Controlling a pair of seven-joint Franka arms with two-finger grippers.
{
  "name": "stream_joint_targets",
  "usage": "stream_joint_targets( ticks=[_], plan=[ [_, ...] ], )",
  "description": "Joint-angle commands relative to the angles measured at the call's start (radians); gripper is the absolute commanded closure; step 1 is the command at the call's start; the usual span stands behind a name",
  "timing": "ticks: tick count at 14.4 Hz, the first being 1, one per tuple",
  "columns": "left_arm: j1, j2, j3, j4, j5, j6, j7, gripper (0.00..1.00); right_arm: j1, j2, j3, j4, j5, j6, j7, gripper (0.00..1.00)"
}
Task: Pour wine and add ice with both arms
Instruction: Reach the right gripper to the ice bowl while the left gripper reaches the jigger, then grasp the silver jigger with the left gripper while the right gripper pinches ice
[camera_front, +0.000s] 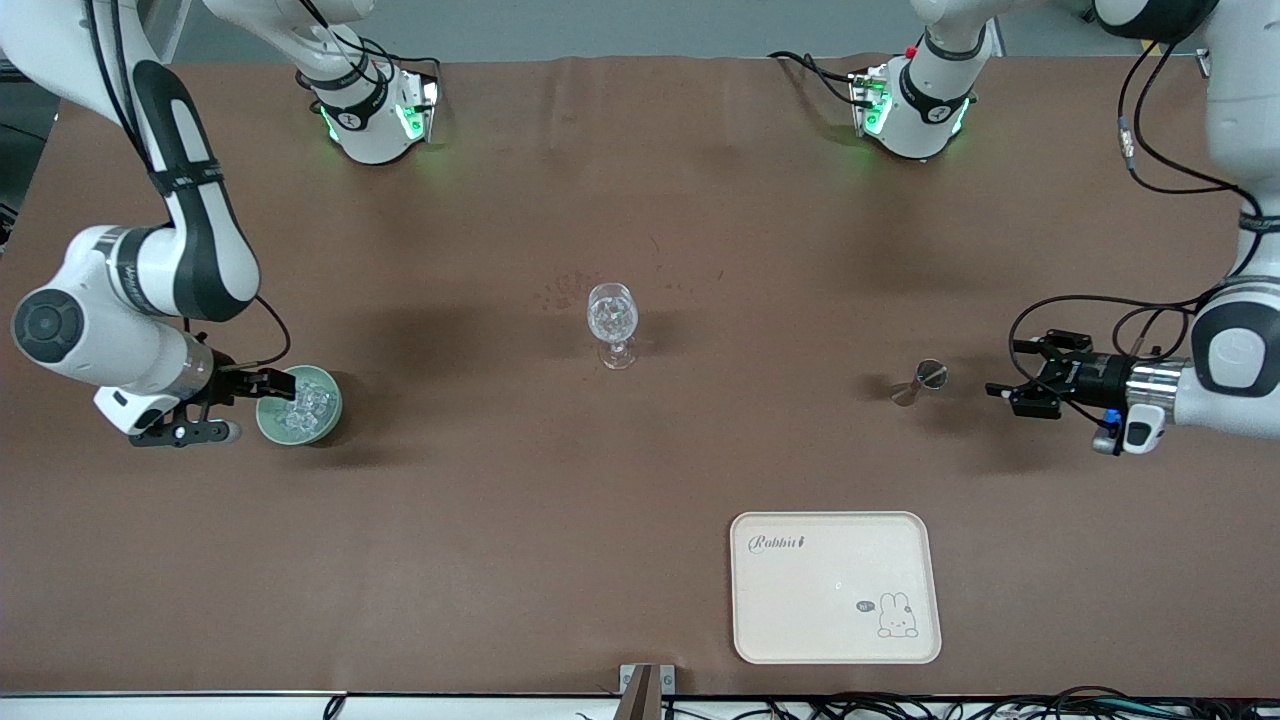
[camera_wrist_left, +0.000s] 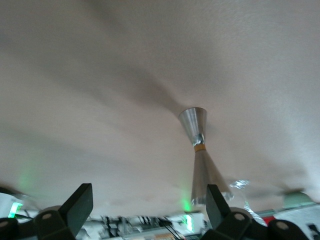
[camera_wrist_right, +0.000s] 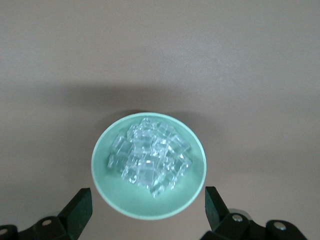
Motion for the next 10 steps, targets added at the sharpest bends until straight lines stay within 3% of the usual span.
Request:
stream_joint_targets(
  ticks=[1,2,5,10],
  plan=[
    [0.019,0.076,-0.002,0.033,-0.103,-0.022,-0.024,0.03,-0.001,0.001,0.001,-0.045,0.011,0.069,-0.023,0.08],
    [0.016,0.098,-0.002,0.032,-0.129,-0.023,-0.03,0.03,0.002,0.018,0.003,-0.047,0.011,0.077,-0.023,0.17],
    [0.01,0.139,-0.002,0.033,-0.221,-0.023,-0.114,0.03,-0.001,0.046,0.003,-0.049,0.012,0.095,-0.022,0.33],
    [0.001,0.152,-0.012,0.029,-0.246,-0.025,-0.205,0.12,0.001,0.064,0.006,-0.064,0.014,0.106,-0.019,0.36]
  ],
)
